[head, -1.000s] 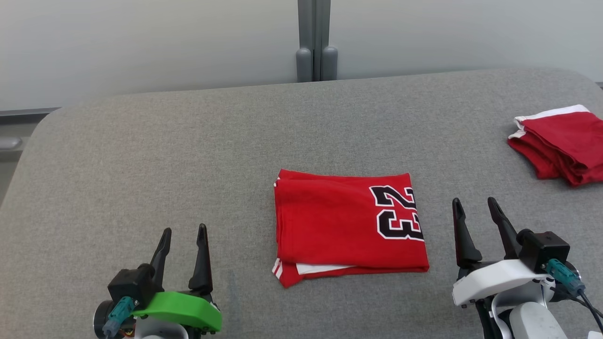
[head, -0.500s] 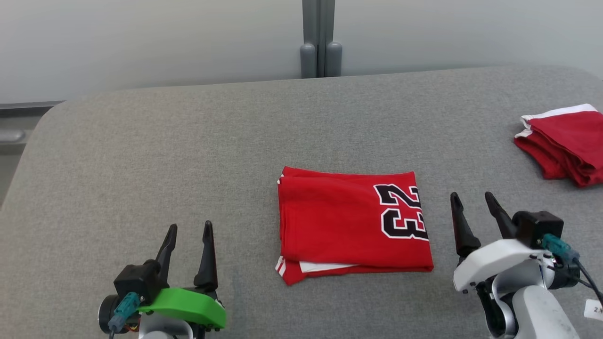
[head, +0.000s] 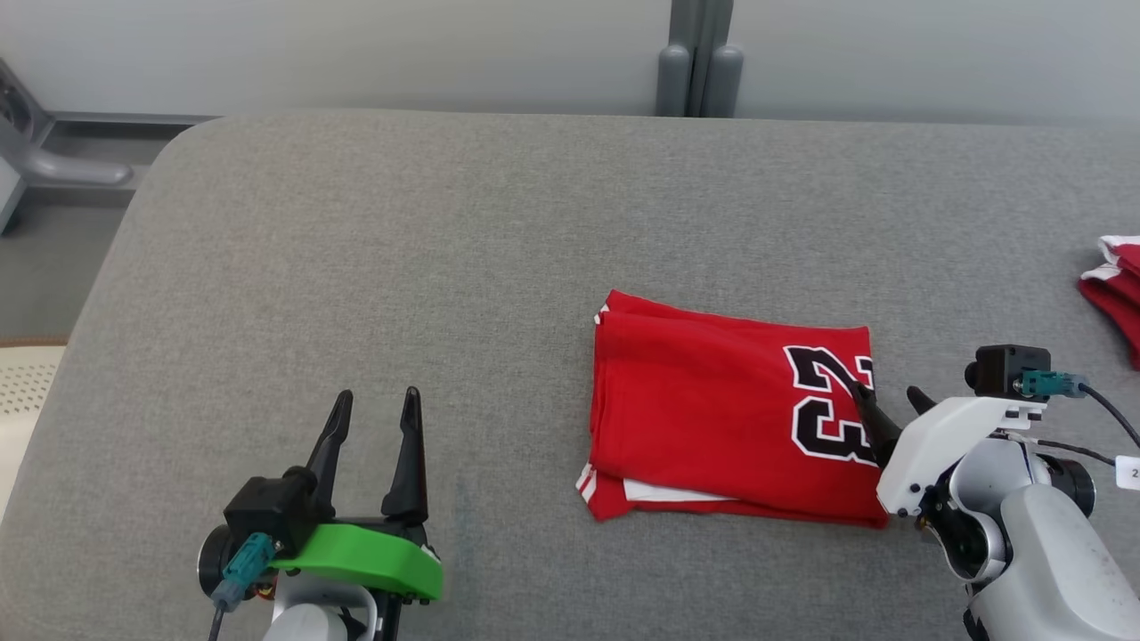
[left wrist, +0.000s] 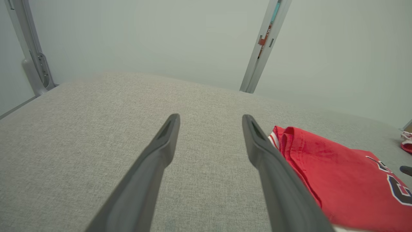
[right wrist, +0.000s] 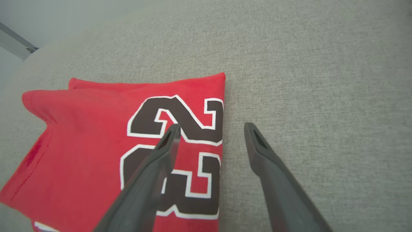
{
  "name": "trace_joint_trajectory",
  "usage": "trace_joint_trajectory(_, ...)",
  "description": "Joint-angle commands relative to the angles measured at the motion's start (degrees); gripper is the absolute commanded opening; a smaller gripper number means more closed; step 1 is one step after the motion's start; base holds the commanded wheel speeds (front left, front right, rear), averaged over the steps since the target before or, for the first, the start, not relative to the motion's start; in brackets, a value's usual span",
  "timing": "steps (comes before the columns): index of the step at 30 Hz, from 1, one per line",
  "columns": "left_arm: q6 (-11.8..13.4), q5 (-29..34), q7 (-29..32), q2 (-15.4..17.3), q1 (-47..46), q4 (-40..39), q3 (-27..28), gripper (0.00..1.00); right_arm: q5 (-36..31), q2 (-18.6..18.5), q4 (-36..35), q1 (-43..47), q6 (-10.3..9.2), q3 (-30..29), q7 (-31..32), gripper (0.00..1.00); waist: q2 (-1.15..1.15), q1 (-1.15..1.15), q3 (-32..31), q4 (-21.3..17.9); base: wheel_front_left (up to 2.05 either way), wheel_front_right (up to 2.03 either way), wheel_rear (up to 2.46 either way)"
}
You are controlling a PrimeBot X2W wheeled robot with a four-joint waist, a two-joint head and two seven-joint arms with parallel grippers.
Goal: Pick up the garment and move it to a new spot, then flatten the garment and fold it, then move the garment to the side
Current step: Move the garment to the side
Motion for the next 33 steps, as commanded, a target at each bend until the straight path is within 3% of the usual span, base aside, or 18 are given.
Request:
trace_joint_trajectory(1,0.23,0.25,-0.15,0.09,-0.85,-0.41,0.01,1.00,1.09,-0.83,1.12,-0.96,-0.02,0.40,1.21,1.00,0.00,0.00,1.90,2.24,0.00,0.00,0.00)
trace_joint_trajectory(6,0.35,-0.12,-0.15,0.09,-0.67,-1.10,-0.08,1.00,2.08,-2.63,4.79,-2.13,-0.02,2.43,5.50,1.00,0.00,0.00,2.87,3.67,0.00,0.00,0.00)
trace_joint_trajectory(11,0.63,-0.04,-0.15,0.09,-0.11,-1.61,-0.02,1.00,3.00,-2.84,5.68,-2.39,-0.02,3.71,6.01,1.00,0.00,0.00,3.09,3.55,0.00,0.00,0.00)
trace_joint_trajectory(12,0.66,0.00,-0.15,0.09,-0.03,-1.70,-0.07,1.00,3.11,-2.85,5.67,-2.49,-0.02,4.12,5.94,0.87,0.00,0.00,3.10,3.24,0.00,0.00,0.00)
trace_joint_trajectory(13,0.64,0.07,-0.15,0.10,0.00,-1.73,-0.14,1.00,3.25,-2.91,5.57,-2.59,-0.02,4.34,5.72,0.40,0.00,0.00,3.11,2.94,0.00,0.00,0.00)
trace_joint_trajectory(14,0.60,0.24,-0.15,0.10,0.04,-1.82,-0.08,1.00,3.45,-2.99,5.35,-2.82,-0.02,4.76,5.54,0.15,0.00,0.00,3.14,2.38,0.00,0.00,0.00)
trace_joint_trajectory(15,0.52,0.36,-0.15,0.09,0.04,-1.95,-0.06,1.00,3.60,-3.12,5.10,-3.06,-0.02,4.96,5.15,0.00,0.00,0.00,3.20,1.89,0.00,0.00,0.00)
trace_joint_trajectory(21,0.26,1.00,-0.15,0.10,-0.09,-2.96,0.28,1.00,4.31,-4.57,2.80,-5.39,-0.03,6.80,4.32,0.00,0.00,0.00,4.03,-3.91,0.00,0.00,0.00)
trace_joint_trajectory(33,-0.28,2.96,-0.14,0.85,-3.13,-4.84,-0.06,1.00,5.19,-11.33,-7.44,-8.25,-0.04,5.80,6.28,0.00,0.00,0.00,10.06,-22.66,0.00,0.00,0.00)
